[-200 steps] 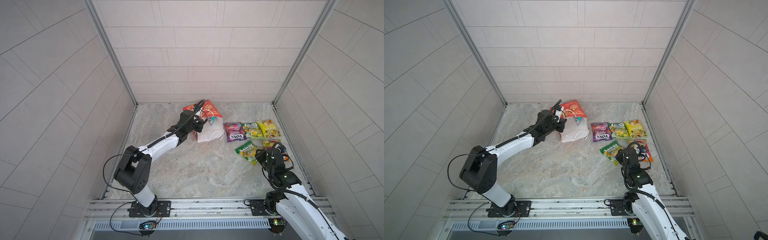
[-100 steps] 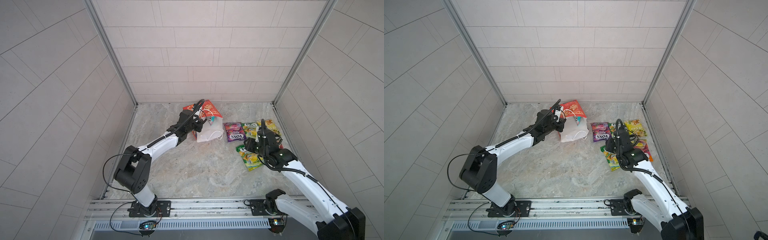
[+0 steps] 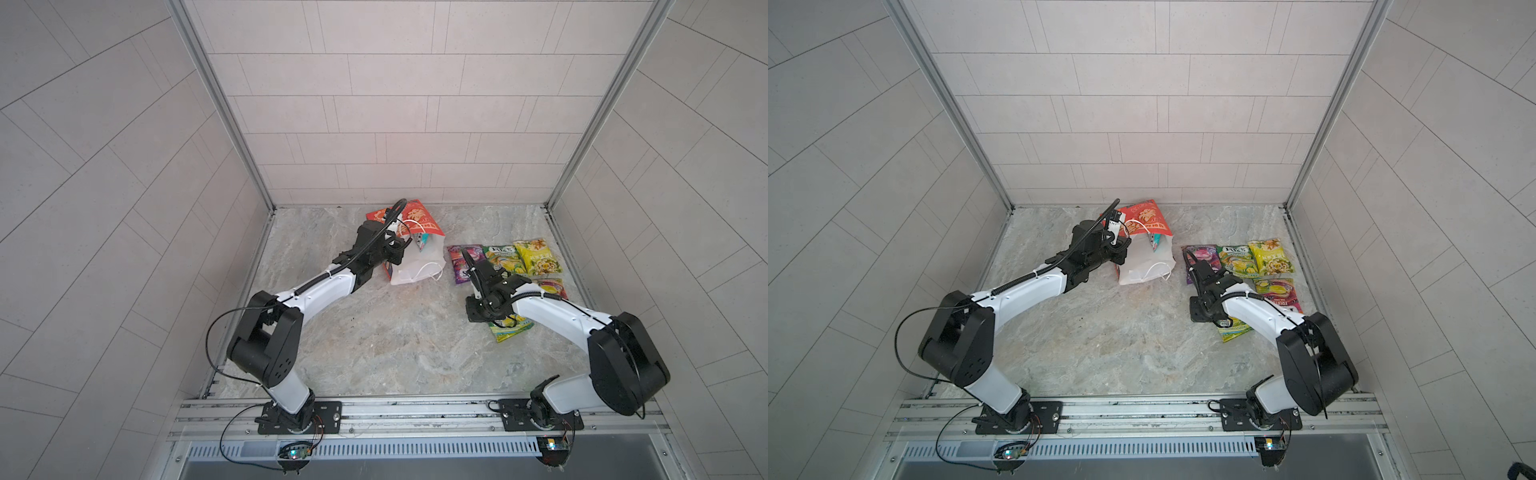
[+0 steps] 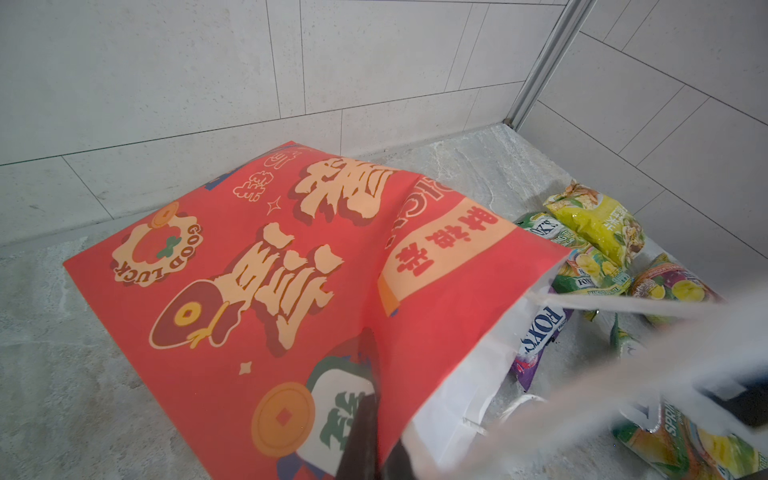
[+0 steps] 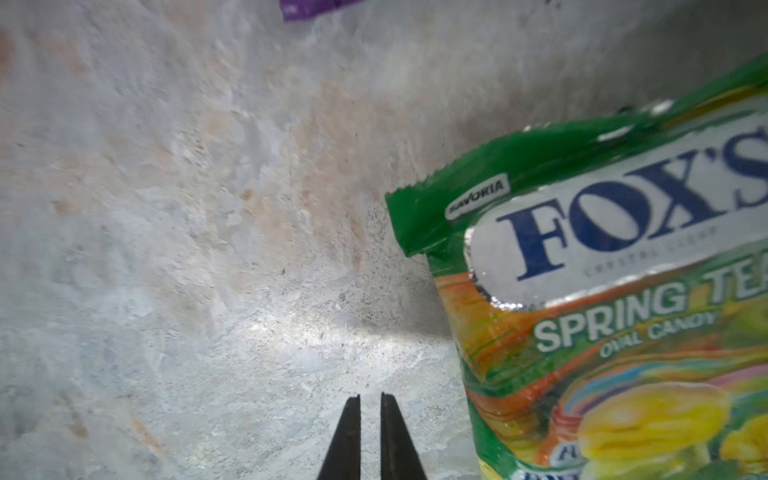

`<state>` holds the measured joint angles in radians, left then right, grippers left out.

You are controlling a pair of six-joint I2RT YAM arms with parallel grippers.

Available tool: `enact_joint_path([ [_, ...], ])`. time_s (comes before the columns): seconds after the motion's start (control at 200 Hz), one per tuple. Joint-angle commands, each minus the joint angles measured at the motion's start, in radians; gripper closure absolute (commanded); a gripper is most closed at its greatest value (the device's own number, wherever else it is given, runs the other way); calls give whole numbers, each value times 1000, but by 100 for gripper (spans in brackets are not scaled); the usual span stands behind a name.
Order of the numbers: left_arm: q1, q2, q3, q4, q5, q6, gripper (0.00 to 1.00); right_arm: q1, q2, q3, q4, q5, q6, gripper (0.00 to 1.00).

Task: Take the snacks out of the paper bag
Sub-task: Move the snack to the middle-right of the table.

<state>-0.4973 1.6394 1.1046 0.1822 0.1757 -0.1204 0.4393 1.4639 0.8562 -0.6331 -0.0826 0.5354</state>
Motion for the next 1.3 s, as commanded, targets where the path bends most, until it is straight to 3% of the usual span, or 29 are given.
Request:
enact_joint_path([
  [0.0, 6, -20, -13, -3, 3, -15, 100, -4, 33, 0, 17, 30, 10, 89],
  [0.465, 6, -7, -3, -3, 12, -15, 100, -109, 86, -5, 88, 119, -5, 88],
  [0.861, 6, -13, -6, -9, 10, -15, 100, -180, 102, 0, 106, 97, -55, 86],
  [1.031, 6, -8, 1, -11, 10, -16, 100, -133, -14, -20, 85, 59, -71, 85],
  [1.136, 6, 0, 13, -15, 19, -13, 100, -122, -59, -68, 52, 16, -10, 84],
  [1.296, 5, 5, 30, -18, 26, -13, 100, -140, -89, -149, 59, 70, 47, 84],
])
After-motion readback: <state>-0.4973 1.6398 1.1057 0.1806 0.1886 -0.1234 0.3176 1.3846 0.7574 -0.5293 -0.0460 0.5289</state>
